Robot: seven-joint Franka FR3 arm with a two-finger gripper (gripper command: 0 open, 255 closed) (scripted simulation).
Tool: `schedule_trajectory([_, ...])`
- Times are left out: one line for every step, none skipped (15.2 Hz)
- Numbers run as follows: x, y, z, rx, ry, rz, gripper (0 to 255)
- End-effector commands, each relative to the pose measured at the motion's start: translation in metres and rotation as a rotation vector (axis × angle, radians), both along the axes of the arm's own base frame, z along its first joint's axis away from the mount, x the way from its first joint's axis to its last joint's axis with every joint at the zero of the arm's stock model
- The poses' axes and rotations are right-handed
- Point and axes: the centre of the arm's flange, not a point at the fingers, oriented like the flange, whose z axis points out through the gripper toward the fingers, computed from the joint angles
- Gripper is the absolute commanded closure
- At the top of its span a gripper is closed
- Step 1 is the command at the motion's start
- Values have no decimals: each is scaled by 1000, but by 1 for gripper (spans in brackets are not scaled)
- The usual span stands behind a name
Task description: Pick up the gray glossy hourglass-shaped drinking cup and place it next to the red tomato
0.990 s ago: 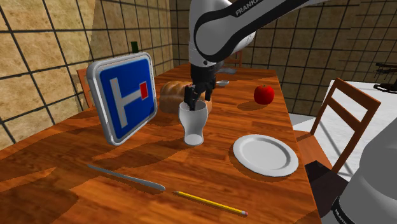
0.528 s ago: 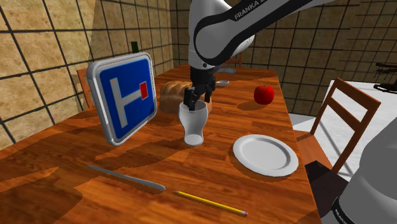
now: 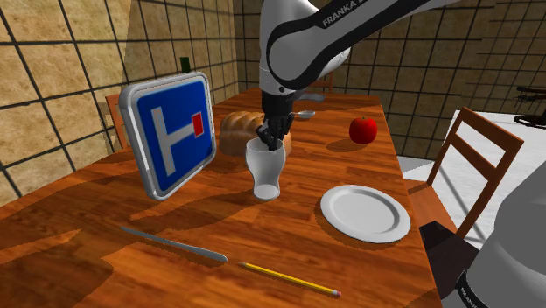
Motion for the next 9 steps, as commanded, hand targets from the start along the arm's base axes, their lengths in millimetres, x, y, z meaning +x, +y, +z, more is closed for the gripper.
schedule_trajectory([0, 0, -1, 0, 2, 0, 255])
schedule_trajectory([0, 0, -1, 0, 1, 0, 255])
schedule_trajectory([0, 0, -1, 0, 1, 0, 255])
schedule_trajectory([0, 0, 4, 0, 1, 0, 255])
schedule_trajectory([0, 0, 10, 0, 1, 0, 255])
schedule_trajectory([0, 0, 15, 0, 1, 0, 255])
schedule_trajectory([0, 0, 20, 0, 1, 0, 255])
schedule_trajectory([0, 0, 26, 0, 1, 0, 255])
schedule_trajectory([0, 0, 31, 0, 1, 0, 255])
